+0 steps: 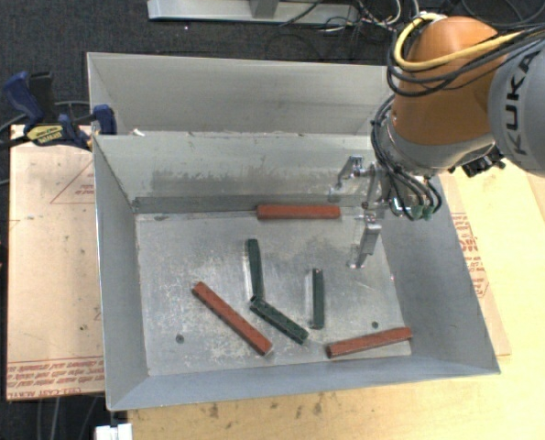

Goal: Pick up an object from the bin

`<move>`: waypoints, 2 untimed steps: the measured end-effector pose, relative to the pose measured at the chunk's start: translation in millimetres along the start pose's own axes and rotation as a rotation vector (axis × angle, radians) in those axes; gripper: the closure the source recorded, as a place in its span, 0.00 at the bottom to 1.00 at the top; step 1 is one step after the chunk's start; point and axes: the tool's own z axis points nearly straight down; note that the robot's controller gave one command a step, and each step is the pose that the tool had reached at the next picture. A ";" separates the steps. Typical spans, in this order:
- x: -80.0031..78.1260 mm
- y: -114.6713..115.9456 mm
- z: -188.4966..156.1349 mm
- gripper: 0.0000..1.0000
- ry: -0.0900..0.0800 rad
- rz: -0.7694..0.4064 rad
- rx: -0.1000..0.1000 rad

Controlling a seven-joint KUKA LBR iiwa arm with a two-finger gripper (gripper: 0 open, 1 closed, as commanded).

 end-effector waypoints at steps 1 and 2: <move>-1.4 0.0 -4.2 0.00 -0.007 0.000 0.000; 21.6 -8.7 36.6 0.00 -0.012 -0.068 0.001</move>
Offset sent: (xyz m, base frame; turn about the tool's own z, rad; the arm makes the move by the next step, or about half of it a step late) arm -0.0530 -0.0210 -0.0903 -0.1506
